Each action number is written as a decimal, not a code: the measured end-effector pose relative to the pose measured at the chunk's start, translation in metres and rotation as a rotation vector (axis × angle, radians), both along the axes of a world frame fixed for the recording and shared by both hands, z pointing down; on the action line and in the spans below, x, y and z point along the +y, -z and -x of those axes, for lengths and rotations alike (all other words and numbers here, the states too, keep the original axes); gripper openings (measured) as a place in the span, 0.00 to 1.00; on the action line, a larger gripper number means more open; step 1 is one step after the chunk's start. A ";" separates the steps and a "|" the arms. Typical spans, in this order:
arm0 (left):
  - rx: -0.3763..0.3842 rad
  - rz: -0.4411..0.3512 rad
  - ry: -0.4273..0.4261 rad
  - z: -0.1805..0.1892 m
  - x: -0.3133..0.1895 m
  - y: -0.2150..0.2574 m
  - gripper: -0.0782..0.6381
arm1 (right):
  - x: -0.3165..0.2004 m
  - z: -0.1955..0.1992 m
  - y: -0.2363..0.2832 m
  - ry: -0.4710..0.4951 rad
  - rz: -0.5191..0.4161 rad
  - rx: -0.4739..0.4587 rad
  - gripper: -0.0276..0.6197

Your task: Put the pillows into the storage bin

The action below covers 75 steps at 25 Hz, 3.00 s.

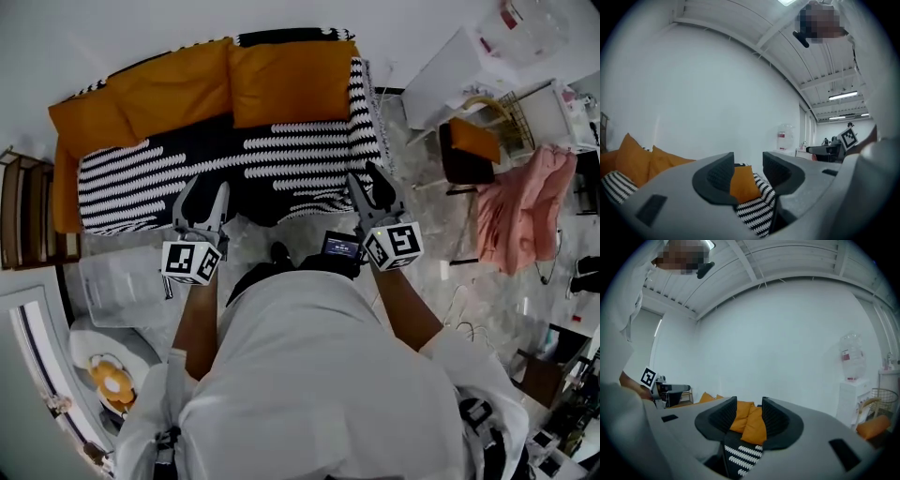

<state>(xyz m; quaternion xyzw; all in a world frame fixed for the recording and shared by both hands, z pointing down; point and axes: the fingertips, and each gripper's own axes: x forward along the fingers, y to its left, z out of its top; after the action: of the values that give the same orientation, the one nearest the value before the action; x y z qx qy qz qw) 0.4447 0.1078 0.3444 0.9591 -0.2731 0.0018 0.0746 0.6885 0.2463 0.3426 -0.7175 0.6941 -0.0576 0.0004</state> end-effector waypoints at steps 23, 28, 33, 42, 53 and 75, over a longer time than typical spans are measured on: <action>-0.164 0.206 0.097 -0.138 -0.230 -0.115 0.39 | -0.235 -0.188 -0.095 -0.013 0.117 -0.150 0.35; -0.211 0.235 0.151 -0.162 -0.289 -0.164 0.40 | -0.286 -0.243 -0.152 -0.007 0.200 -0.196 0.38; -0.245 0.285 0.193 -0.180 -0.340 -0.218 0.41 | -0.324 -0.288 -0.219 -0.016 0.283 -0.291 0.40; -0.314 0.400 0.197 -0.203 -0.407 -0.329 0.45 | -0.374 -0.348 -0.352 -0.099 0.444 -0.407 0.46; -0.393 0.513 0.156 -0.220 -0.451 -0.416 0.50 | -0.404 -0.385 -0.442 -0.070 0.613 -0.400 0.52; -0.304 0.581 0.097 -0.233 -0.444 -0.424 0.20 | -0.413 -0.361 -0.446 -0.013 0.479 -0.580 0.10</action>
<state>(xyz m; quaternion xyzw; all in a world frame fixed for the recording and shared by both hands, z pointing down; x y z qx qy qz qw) 0.6779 -0.3362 0.7682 0.8724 -0.3145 0.2191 0.3032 1.0496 -0.1671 0.7886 -0.6556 0.6273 -0.4193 0.0297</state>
